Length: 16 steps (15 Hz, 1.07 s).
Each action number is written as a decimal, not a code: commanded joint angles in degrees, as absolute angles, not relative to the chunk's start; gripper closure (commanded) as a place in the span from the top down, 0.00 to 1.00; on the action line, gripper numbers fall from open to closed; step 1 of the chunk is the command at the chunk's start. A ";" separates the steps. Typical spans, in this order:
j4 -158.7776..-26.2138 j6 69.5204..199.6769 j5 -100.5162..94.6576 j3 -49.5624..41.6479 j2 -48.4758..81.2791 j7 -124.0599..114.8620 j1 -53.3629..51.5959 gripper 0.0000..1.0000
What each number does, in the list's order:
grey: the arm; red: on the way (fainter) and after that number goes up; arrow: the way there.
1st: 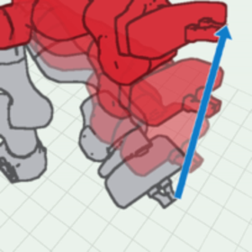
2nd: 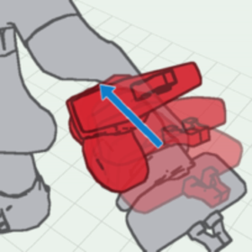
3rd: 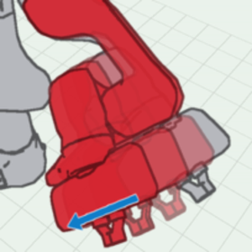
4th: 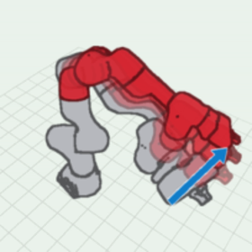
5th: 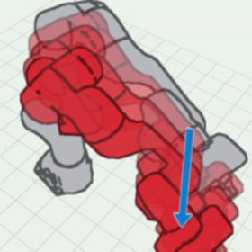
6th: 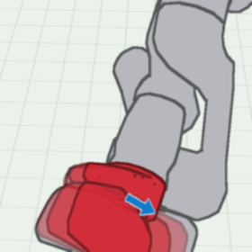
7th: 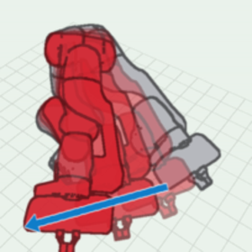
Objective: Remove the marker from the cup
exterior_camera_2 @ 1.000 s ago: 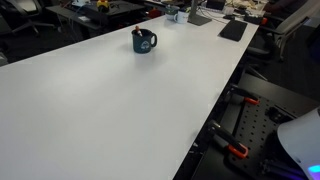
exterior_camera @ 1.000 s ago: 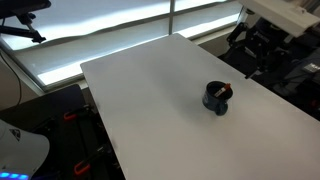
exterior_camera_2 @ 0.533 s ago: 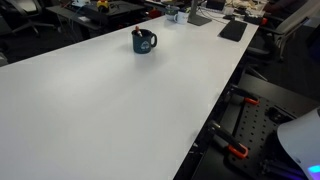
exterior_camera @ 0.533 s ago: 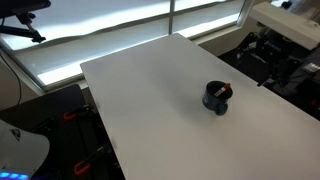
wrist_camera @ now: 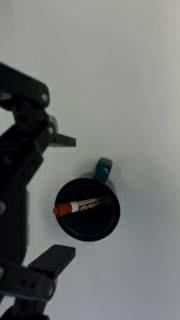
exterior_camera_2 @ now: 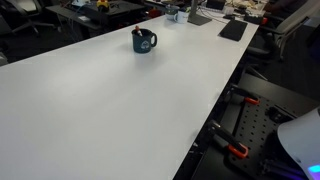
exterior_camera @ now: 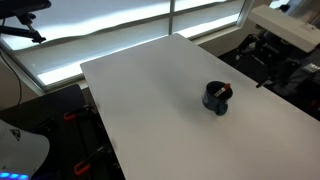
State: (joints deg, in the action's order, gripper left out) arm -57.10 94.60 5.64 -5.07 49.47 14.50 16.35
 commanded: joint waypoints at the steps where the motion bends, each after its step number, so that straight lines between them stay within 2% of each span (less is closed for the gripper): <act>1: -54.48 94.67 4.98 -5.27 50.98 15.55 16.61 1.00; 10: -40.87 88.40 2.83 -1.05 59.06 27.17 17.07 1.00; 12: -44.85 90.86 3.64 -1.64 57.26 26.03 16.91 1.00; 16: -44.52 90.75 3.64 -1.40 57.89 26.23 16.95 1.00</act>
